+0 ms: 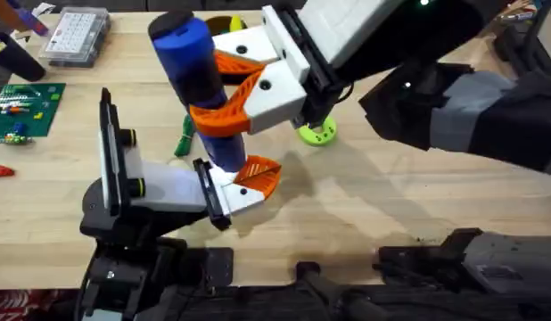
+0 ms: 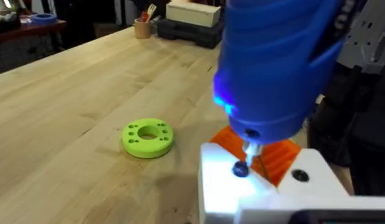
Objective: Pick up the gripper from the table and insert it into the empty holder that is missing its gripper. Then pick up a screw, insert it into the mounting hole, and use the screwdriver to tighten it. Finally, clean up the table by picking up the vegetable and placing it into the bucket.
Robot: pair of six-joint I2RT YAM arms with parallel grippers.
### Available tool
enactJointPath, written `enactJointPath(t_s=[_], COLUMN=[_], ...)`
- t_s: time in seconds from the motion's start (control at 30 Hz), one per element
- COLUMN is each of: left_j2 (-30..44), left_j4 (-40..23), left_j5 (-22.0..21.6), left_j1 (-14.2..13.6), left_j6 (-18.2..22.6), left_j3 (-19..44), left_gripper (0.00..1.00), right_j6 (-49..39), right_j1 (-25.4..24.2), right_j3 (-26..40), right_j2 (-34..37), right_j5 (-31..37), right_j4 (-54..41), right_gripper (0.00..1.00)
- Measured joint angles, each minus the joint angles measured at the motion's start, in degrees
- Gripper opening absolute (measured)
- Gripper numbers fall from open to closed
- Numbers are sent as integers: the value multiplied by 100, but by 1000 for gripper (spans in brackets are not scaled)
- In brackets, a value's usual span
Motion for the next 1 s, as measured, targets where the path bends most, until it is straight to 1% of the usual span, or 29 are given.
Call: enactJointPath(t_s=[1.0], left_j2=[1], left_j4=[-1], left_j5=[0], left_j1=[0], left_j6=[0], left_j3=[1], left_gripper=[11], right_j6=[-108], right_j1=[0], right_j3=[-47], right_j2=[1], right_j5=[89], right_j4=[2], right_gripper=[47])
